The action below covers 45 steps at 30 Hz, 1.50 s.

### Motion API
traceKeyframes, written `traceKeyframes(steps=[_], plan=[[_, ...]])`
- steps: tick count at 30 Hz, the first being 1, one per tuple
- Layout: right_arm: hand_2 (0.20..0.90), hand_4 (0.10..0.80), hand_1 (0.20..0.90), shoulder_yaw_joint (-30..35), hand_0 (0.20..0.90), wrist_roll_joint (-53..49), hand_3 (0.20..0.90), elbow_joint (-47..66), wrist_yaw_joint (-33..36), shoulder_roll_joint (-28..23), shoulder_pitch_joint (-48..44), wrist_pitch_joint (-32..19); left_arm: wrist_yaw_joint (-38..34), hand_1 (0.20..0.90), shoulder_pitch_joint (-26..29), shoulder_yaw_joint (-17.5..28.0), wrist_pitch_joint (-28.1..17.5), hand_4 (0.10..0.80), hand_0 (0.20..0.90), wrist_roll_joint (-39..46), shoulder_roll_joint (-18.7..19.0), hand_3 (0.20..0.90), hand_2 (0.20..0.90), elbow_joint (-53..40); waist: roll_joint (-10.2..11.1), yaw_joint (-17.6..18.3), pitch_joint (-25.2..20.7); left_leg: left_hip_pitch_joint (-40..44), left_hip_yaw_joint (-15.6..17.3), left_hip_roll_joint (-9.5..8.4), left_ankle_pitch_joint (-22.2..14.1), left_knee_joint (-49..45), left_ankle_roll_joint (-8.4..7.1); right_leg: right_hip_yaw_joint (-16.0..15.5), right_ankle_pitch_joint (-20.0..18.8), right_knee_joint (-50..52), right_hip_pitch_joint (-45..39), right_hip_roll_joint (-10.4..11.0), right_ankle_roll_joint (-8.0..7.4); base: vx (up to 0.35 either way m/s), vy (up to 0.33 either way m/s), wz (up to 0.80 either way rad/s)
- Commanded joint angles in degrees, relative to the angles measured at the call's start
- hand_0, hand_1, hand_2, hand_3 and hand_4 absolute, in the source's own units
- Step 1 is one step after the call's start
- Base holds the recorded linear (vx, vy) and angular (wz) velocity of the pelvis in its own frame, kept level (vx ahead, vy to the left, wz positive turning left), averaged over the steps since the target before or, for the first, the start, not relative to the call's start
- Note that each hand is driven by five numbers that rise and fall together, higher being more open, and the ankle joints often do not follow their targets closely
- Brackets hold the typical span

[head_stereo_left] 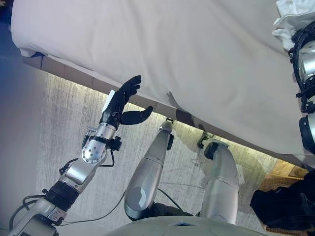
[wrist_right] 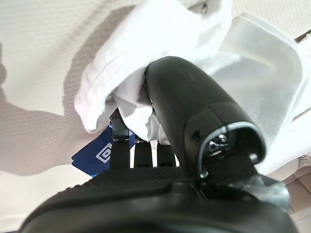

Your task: Pick up the clothes from the bed and place them into the basket

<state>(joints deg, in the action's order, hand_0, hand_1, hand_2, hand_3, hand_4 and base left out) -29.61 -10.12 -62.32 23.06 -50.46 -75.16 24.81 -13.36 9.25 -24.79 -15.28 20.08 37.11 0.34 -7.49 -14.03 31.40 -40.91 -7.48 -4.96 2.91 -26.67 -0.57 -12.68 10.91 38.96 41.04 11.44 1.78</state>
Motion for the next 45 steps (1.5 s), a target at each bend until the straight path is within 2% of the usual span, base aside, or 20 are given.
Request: traceKeyframes(steps=[1,2,12,20,25,32,36,39,40,41,42,43,44,45], plan=[[0.3,0.1,0.3,-1.8,0.3,1.9,0.2,0.9,1.1,-6.7,-0.6,-2.3,-0.6,0.9,-2.1,5.5,-6.4,0.8,0.9,-0.6,0.9,0.9,0.9,-6.7,-0.7,-0.1,-1.6,5.1,2.5,-0.51,-5.8,0.7,1.32,-2.7,1.7,0.6,-6.3,-4.1,-0.13,-0.059,0.076,-0.14],[0.3,0.1,0.3,-1.3,0.3,1.7,0.2,0.6,0.9,-6.8,-0.8,-2.8,-0.3,0.9,-1.7,5.8,-6.1,0.8,0.9,-0.3,1.0,0.9,0.9,-6.6,-0.7,0.0,-1.6,5.7,2.4,-0.24,-4.3,1.4,1.3,-3.3,0.2,-0.5,-7.0,-4.1,0.34,-0.049,0.094,-0.17],[0.3,0.1,0.3,1.6,0.3,0.2,0.2,1.0,-4.3,-8.2,1.4,-6.0,0.2,0.9,0.0,5.9,-3.8,0.8,0.9,0.4,0.5,0.9,0.9,-4.7,2.1,2.2,-1.6,20.2,2.8,0.75,-6.0,4.0,0.62,-2.0,-1.0,-9.1,-22.5,-4.1,0.4,0.031,0.093,-0.11],[0.3,0.1,0.3,4.4,0.3,-2.7,0.2,3.9,-8.9,-8.8,5.7,-11.0,-1.3,0.9,1.8,4.4,2.9,0.8,0.9,-0.1,-1.2,0.9,0.9,0.5,5.6,5.1,-8.5,29.5,5.7,2.77,-7.7,7.8,0.26,-0.1,-3.4,-18.9,-32.9,-4.1,-0.49,0.07,0.111,-0.21],[0.3,0.1,0.3,8.0,0.3,-3.1,0.2,10.7,-10.8,-9.3,12.5,-13.0,-0.3,0.9,0.5,6.0,7.6,0.8,0.9,-0.4,-2.4,0.9,0.9,4.2,7.3,7.4,-13.9,35.6,7.4,3.62,-7.9,11.6,0.27,1.9,-5.3,-24.4,-38.6,-4.5,-1.81,0.091,0.078,-0.21],[0.3,0.1,0.3,12.8,0.3,-2.5,0.2,18.5,-11.4,-9.9,21.2,-15.0,1.4,0.9,0.1,5.8,12.6,0.8,0.9,-3.5,-3.6,0.9,0.9,8.2,8.5,10.9,-20.1,41.7,9.7,4.55,-7.2,18.0,0.27,5.1,-8.2,-29.6,-42.1,-5.8,-3.45,0.052,0.074,-0.21],[0.3,0.1,0.3,16.1,0.3,-3.9,0.2,21.6,-11.6,-10.4,23.9,-14.4,1.4,0.9,1.2,5.7,12.7,0.8,0.9,-3.4,-4.0,0.9,0.9,11.6,8.6,13.0,-21.8,43.6,10.8,4.65,-7.6,19.6,0.38,7.4,-9.0,-31.4,-42.7,-6.3,-3.96,-0.026,0.097,-0.19],[0.3,0.1,0.3,18.4,0.3,-4.3,0.2,22.7,-12.2,-10.8,26.2,-14.9,0.6,0.9,1.9,6.2,12.3,0.8,0.9,-2.5,-5.4,0.9,0.9,12.9,9.1,14.1,-22.3,43.0,8.8,3.46,-9.0,16.6,0.37,11.5,-10.0,-32.7,-42.9,-6.7,-3.85,-0.04,0.13,-0.26],[0.3,0.1,0.3,18.9,0.3,-4.0,0.2,23.2,-12.5,-10.5,26.6,-14.9,0.0,0.9,1.8,6.5,12.0,0.8,0.9,-2.1,-5.8,0.9,0.9,13.3,9.5,14.0,-22.2,42.5,6.2,2.92,-9.0,15.1,0.41,13.4,-10.7,-33.1,-42.7,-6.7,-3.92,-0.041,0.205,-0.45],[0.3,0.1,0.3,18.4,0.3,-4.0,0.2,23.7,-14.4,-9.5,26.1,-16.4,-3.2,0.9,1.3,7.8,12.7,0.8,0.9,-1.1,-6.4,0.9,0.9,13.0,10.1,13.1,-21.7,42.3,-1.4,0.48,-10.3,13.8,1.6,18.4,-11.9,-32.9,-41.9,-6.9,-4.47,-0.003,0.175,-0.5],[0.3,0.1,0.3,18.2,0.3,-4.0,0.2,23.7,-14.3,-9.3,25.9,-16.3,-3.2,0.9,1.2,8.0,12.7,0.8,0.9,-1.1,-6.5,0.9,0.9,13.0,10.1,13.0,-21.8,42.5,-2.1,0.3,-10.9,13.8,1.81,18.9,-11.7,-32.9,-42.0,-7.1,-4.5,0.002,0.179,-0.7],[0.3,0.1,0.3,17.7,0.3,-4.4,0.2,23.8,-14.6,-8.9,25.3,-16.5,-4.0,0.9,0.8,8.9,12.8,0.8,0.9,-0.9,-6.5,0.9,0.9,12.6,10.2,12.8,-21.7,42.9,-4.0,-0.96,-12.0,14.1,2.59,21.0,-12.1,-33.0,-41.7,-7.4,-4.81,0.0,0.113,-0.95],[0.3,0.1,0.3,17.8,0.3,-4.9,0.2,24.7,-13.9,-8.5,25.8,-16.0,-4.4,0.9,1.0,9.2,13.1,0.8,0.9,-0.8,-6.5,0.9,0.9,12.4,9.9,12.9,-21.6,42.8,-3.5,-1.61,-12.2,14.3,3.15,21.9,-12.9,-33.1,-41.3,-7.5,-5.24,-0.045,0.142,-1.2],[0.3,0.1,0.3,18.3,0.3,-4.7,0.2,25.9,-12.9,-8.1,26.9,-15.1,-3.5,0.9,1.2,9.4,13.2,0.8,0.9,-0.4,-6.6,0.9,0.9,12.7,9.9,13.5,-21.6,42.8,-1.9,-1.48,-12.6,14.1,3.39,22.0,-14.1,-33.5,-40.6,-7.0,-5.89,-0.051,0.09,-1.27]])
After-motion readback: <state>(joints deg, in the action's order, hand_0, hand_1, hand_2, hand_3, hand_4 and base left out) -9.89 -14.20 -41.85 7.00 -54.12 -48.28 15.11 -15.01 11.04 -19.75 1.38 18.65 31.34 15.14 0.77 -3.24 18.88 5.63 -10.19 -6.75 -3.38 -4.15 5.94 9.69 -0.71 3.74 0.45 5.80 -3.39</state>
